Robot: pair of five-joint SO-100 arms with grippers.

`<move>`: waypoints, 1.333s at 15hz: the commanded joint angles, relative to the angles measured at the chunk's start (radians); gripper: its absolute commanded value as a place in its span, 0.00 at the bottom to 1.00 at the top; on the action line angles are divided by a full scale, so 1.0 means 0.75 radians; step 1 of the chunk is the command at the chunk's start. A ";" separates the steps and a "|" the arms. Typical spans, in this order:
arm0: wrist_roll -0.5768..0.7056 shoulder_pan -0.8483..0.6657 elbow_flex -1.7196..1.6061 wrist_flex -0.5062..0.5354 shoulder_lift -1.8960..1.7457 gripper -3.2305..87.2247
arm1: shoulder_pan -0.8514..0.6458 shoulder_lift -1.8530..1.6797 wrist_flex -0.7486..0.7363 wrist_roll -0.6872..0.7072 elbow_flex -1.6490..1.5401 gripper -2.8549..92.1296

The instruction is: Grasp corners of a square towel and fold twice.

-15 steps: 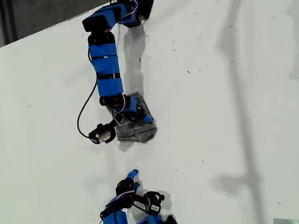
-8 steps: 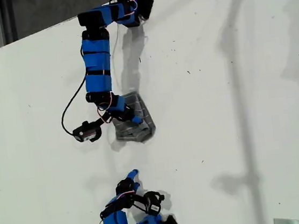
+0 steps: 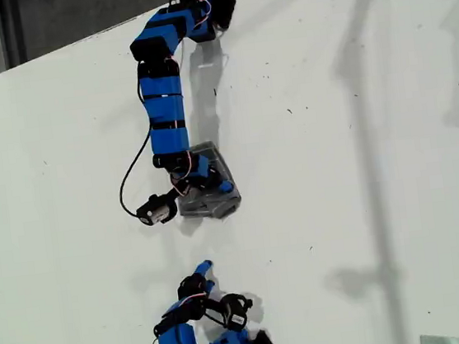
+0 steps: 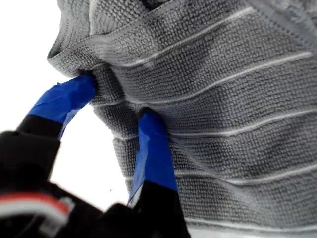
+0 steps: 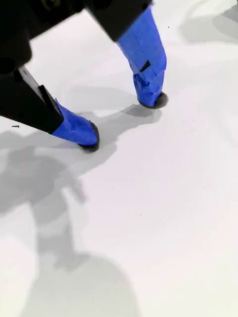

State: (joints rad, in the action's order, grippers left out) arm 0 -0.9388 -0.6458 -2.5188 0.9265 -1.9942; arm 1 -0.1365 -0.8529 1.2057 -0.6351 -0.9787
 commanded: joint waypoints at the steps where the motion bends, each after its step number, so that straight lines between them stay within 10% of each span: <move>1: -0.006 -0.016 0.045 0.006 -0.012 0.27 | -0.006 -0.127 0.041 -0.008 0.057 0.23; 5: -0.006 -0.016 0.043 0.006 -0.014 0.27 | -0.080 -0.650 0.110 -0.002 -0.192 0.23; 12: -0.014 -0.016 0.037 0.004 -0.022 0.27 | 0.022 -2.148 -0.421 -0.448 -1.888 0.21; 16: -0.014 -0.016 0.037 0.004 -0.022 0.28 | 0.074 -3.234 -0.008 -0.605 -2.252 0.21; 20: -0.016 -0.035 -0.102 -0.018 -0.258 0.27 | 0.008 -3.240 0.137 -0.714 -2.283 0.22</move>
State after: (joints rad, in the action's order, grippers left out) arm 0 -0.9403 -0.6504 -2.5464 0.9235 -2.0494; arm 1 -0.1058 -3.2797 1.2870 -1.1382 -2.6891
